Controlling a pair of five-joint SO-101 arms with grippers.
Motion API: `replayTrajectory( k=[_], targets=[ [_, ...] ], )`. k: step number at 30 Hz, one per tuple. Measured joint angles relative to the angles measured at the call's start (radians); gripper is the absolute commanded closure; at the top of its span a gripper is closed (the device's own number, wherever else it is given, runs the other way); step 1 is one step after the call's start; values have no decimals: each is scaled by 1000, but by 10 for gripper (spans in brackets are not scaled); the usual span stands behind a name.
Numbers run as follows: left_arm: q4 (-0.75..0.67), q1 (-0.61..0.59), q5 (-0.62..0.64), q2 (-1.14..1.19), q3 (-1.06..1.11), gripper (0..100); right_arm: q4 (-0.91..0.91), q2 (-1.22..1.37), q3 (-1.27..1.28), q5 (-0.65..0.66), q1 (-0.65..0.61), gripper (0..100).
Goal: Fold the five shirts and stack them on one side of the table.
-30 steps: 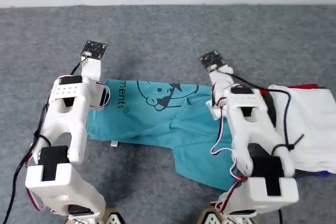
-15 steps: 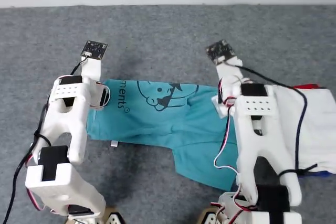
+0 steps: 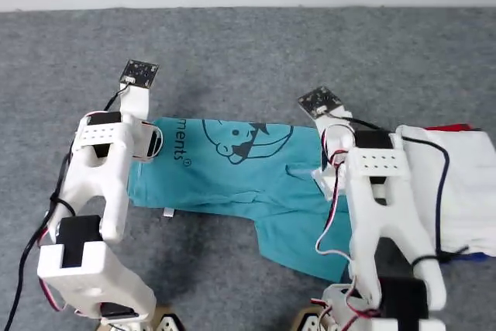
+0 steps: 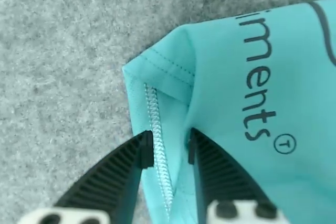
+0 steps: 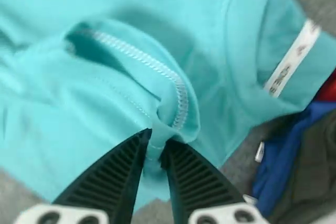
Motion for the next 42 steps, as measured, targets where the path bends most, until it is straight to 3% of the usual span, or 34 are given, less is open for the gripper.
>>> replayTrajectory(
  k=[11, 20, 34, 38, 42],
  targets=[
    [0, 0, 0, 0, 0, 881, 192, -301, 110, 60, -78, 988],
    [0, 3, 0, 0, 0, 881, -11, -313, 276, 64, -92, 988],
    [0, 3, 0, 0, 6, 881, -295, -126, 284, 64, -86, 983],
    [0, 3, 0, 0, 6, 881, -351, -69, 284, 66, -23, 981],
    [0, 3, 0, 0, 6, 881, -394, -12, 284, 66, 21, 888]
  ],
)
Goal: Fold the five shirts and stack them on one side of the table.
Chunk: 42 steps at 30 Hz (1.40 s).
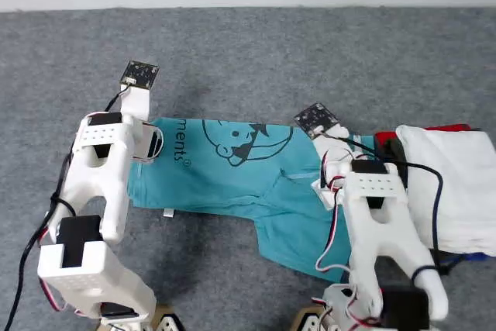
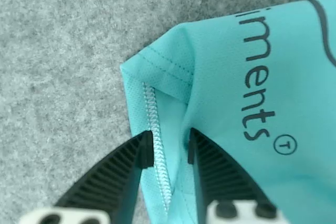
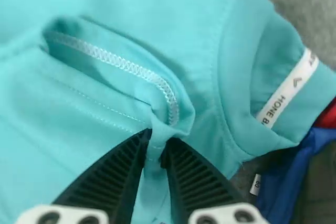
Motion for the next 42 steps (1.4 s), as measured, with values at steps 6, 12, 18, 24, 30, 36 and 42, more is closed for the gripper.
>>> replayTrajectory(
  k=[6, 12, 18, 24, 30, 36, 42],
  targets=[
    [0, 0, 0, 0, 0, 881, -6, 9, 0, 0, -3, 815],
    [0, 0, 0, 0, 0, 881, 149, -129, -48, 0, -2, 813],
    [0, 0, 0, 0, 0, 881, 394, -318, -118, 0, -2, 813],
    [0, 0, 0, 0, 0, 869, 578, -399, -120, 34, -2, 814],
    [0, 0, 0, 0, -2, 756, 591, -407, -77, 61, -2, 815],
    [0, -17, -5, 0, -46, 757, 591, -408, -68, 61, 0, 815],
    [0, -152, 11, 0, -112, 757, 591, -408, -68, 61, 0, 815]
  ],
)
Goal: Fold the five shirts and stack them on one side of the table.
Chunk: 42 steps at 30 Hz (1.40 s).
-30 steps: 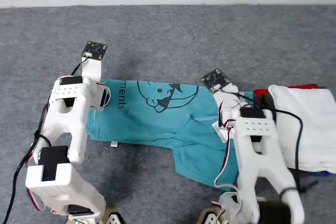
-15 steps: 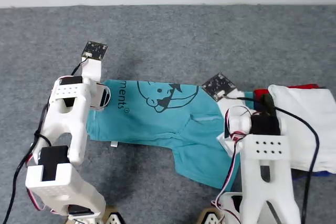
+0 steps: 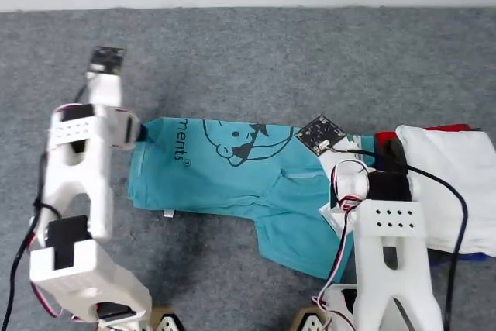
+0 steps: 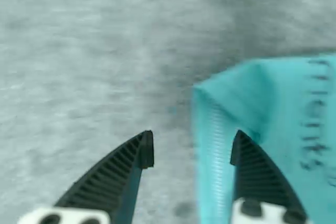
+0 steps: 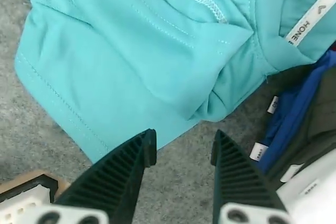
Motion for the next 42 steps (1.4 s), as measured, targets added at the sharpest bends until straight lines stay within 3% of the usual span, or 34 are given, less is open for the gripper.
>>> replayTrajectory(
  k=[13, 18, 26, 42],
  targets=[
    [-2, -23, 6, 0, -2, 757, 0, 0, 0, 0, 0, 815],
    [-68, 3, 18, 92, -8, 758, -17, 0, 0, 0, 0, 815],
    [-51, 52, 161, 245, -169, 758, -20, 0, 3, 0, 0, 815],
    [-34, 52, 155, 399, -356, 770, -23, 0, 3, 0, 0, 816]
  ],
)
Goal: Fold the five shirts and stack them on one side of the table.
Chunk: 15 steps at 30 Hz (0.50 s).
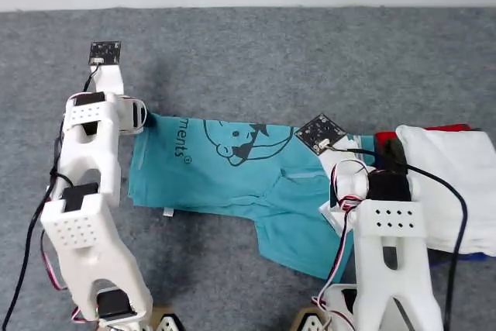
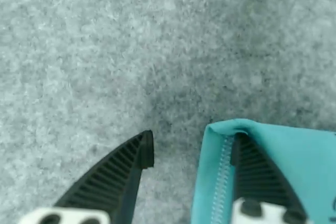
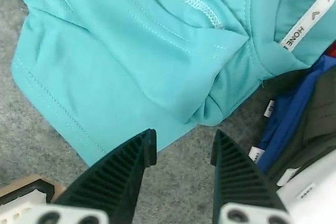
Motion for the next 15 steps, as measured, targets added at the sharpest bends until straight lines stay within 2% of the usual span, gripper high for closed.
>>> replayTrajectory(
  k=[6, 15],
  targets=[
    [6, -5, -71, 9, -28, 806, 0, 0, 0, 0, 0, 816],
    [6, -75, -83, 9, -28, 805, 0, 0, 0, 0, 0, 816]
  ],
)
